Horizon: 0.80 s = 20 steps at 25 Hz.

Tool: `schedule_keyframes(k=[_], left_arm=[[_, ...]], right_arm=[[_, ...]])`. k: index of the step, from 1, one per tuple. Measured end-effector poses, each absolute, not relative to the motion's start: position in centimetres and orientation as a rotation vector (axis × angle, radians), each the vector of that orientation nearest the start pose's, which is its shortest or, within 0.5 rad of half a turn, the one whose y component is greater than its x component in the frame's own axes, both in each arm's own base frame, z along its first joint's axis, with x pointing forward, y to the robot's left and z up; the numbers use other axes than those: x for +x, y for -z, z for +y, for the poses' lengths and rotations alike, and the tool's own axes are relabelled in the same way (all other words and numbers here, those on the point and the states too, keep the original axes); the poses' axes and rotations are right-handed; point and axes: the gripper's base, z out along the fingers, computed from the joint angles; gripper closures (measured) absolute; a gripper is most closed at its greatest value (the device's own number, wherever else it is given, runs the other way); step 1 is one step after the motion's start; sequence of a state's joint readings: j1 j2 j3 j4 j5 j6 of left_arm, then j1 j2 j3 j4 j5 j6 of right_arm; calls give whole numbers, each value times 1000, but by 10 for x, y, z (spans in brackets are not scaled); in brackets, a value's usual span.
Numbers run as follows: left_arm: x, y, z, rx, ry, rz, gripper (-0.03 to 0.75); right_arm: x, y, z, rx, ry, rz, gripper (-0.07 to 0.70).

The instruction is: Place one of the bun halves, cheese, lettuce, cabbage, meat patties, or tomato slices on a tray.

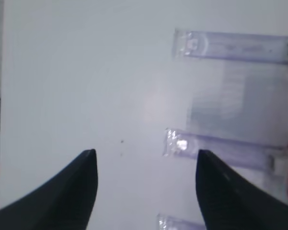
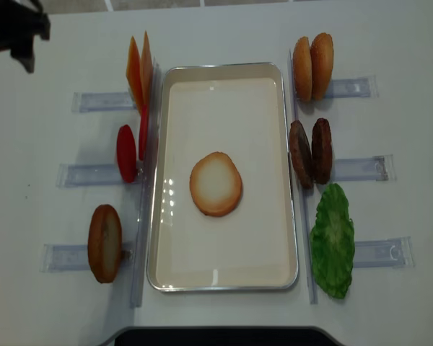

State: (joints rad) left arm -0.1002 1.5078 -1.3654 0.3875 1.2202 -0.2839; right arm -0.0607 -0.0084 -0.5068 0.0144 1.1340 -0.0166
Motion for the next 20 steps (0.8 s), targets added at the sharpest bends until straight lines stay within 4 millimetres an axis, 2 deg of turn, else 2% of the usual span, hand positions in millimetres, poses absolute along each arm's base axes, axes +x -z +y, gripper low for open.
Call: schedule_keyframes(k=[4,8,10,16,20], left_arm=[[231,-310,8,-133,-451,2826,228],[157,-281,7,-170,-317,2880,228],[128,-275,7,-182,-251,2837,228],[71,-258,9,-148,-151,2681,230],[48,-264,8,-103,-79,2528,230]], right_arm=[[-10,-273,2,45,29,2102,273],[-10,-273,2,45,29,2102,273],[-10,-273,2,45,29,2102,273],[-10,-273,2,45,29,2102,273],[-10,-273,2,45,33,2102,273]])
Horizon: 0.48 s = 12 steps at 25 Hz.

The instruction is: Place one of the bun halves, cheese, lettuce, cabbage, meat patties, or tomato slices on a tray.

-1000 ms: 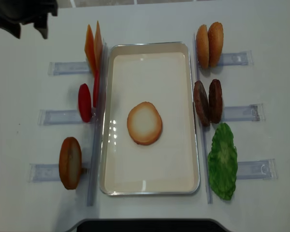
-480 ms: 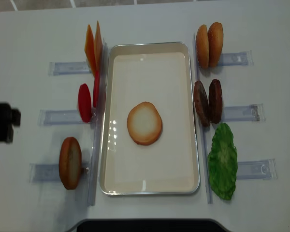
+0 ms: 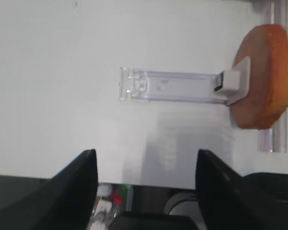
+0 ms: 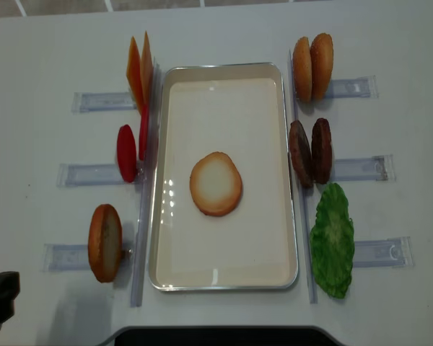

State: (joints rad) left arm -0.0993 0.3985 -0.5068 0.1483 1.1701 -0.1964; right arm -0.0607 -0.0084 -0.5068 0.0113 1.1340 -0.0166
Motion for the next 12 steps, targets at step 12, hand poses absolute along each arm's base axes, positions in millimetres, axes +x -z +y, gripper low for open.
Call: schedule_keyframes(k=[12], left_arm=[[-6,-266,3,130,8,2107,230]], right_arm=[[-10,-273,2,45,32,2102,273]])
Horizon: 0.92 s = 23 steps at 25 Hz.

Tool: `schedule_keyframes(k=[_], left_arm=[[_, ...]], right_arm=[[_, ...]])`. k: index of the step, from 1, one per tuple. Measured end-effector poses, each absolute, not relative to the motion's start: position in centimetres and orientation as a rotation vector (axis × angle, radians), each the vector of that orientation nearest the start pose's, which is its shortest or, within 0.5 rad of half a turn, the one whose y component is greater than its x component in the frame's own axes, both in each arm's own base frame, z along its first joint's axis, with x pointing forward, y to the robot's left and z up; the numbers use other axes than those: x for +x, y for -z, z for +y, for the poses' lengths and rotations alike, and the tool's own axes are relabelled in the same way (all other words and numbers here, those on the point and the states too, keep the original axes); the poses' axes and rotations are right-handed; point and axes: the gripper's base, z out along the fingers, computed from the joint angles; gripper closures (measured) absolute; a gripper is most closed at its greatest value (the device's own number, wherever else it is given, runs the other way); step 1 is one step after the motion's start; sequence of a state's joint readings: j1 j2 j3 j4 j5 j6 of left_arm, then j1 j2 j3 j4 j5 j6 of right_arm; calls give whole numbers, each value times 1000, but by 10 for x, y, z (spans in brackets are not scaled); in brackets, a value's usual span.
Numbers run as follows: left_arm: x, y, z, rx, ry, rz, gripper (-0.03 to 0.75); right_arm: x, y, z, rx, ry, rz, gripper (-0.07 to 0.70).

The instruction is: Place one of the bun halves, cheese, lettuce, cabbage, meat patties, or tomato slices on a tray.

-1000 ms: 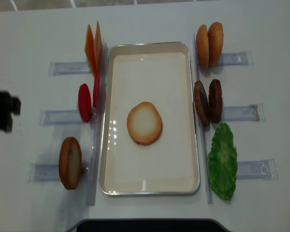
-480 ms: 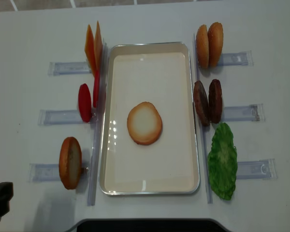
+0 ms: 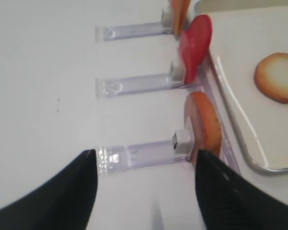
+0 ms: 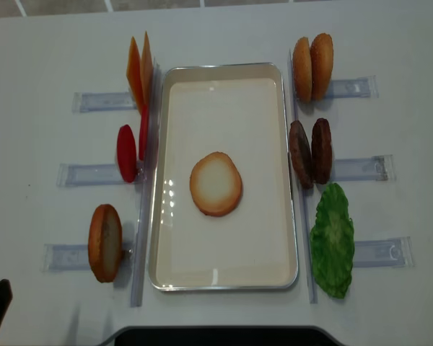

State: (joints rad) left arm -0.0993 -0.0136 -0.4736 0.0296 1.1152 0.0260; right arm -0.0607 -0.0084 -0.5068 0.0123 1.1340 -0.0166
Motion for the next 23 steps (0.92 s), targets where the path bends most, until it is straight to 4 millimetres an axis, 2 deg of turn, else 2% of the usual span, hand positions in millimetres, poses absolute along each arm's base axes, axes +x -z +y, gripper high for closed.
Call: schedule_keyframes(k=[23], left_arm=[[-6,-265,2,146,19,2105,233]], right_arm=[[-10,-273,2,45,33,2102,273]])
